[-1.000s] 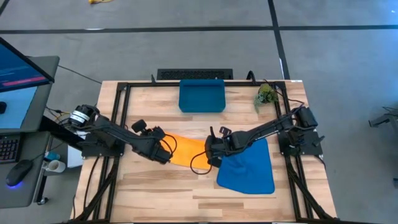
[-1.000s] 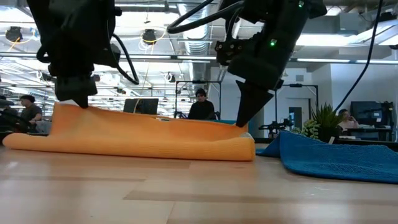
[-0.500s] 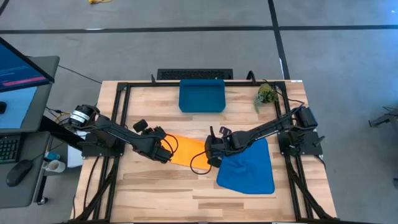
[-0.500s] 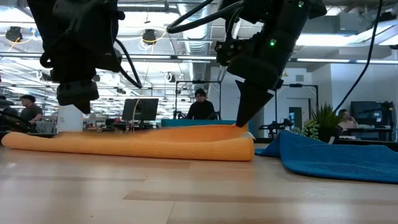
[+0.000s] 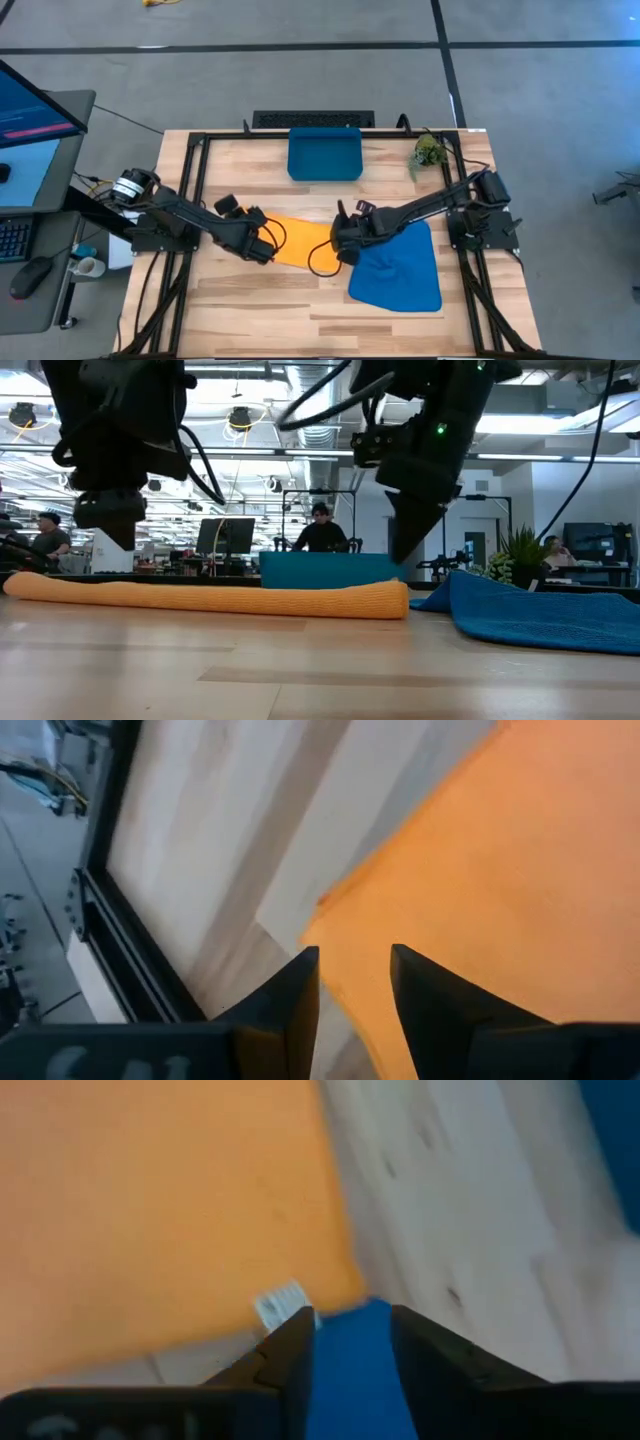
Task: Roll microfiber towels into tight, uniform cylinder then place into a basket
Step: Fold the yellow microfiber cloth
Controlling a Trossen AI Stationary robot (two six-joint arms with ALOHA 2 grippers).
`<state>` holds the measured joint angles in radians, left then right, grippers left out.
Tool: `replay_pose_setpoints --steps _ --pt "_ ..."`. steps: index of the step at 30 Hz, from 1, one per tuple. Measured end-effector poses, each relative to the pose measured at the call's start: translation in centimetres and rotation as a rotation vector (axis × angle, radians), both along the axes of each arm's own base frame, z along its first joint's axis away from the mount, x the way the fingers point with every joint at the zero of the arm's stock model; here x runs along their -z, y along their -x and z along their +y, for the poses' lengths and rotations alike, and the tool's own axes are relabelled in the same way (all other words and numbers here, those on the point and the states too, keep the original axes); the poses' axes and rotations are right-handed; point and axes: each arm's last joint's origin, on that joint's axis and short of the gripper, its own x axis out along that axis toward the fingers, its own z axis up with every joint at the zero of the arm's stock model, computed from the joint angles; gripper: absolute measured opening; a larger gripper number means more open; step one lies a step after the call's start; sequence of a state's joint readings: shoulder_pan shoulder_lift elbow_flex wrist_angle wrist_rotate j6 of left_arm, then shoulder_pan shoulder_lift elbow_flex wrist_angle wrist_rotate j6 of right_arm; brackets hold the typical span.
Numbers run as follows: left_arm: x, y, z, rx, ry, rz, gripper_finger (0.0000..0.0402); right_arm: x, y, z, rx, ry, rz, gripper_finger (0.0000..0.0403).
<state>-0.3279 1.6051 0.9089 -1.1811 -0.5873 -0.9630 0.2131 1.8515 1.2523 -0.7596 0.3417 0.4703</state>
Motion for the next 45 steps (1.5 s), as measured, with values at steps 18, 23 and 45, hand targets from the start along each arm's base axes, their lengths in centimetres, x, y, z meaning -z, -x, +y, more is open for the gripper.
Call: replay_pose_setpoints --steps 18,23,45 --pt "-0.6 -6.4 -3.2 0.237 0.216 -0.620 0.0118 -4.9 7.5 3.3 -0.137 0.142 -0.272 0.0165" --pt "-1.2 -8.0 -2.4 0.260 0.372 -0.717 0.0118 -3.3 8.1 3.2 -0.177 0.163 -0.278 0.0166" --pt "3.1 -4.9 -0.4 -0.011 0.474 -0.604 0.0118 -0.1 3.3 0.9 -0.193 0.077 -0.355 0.0166"
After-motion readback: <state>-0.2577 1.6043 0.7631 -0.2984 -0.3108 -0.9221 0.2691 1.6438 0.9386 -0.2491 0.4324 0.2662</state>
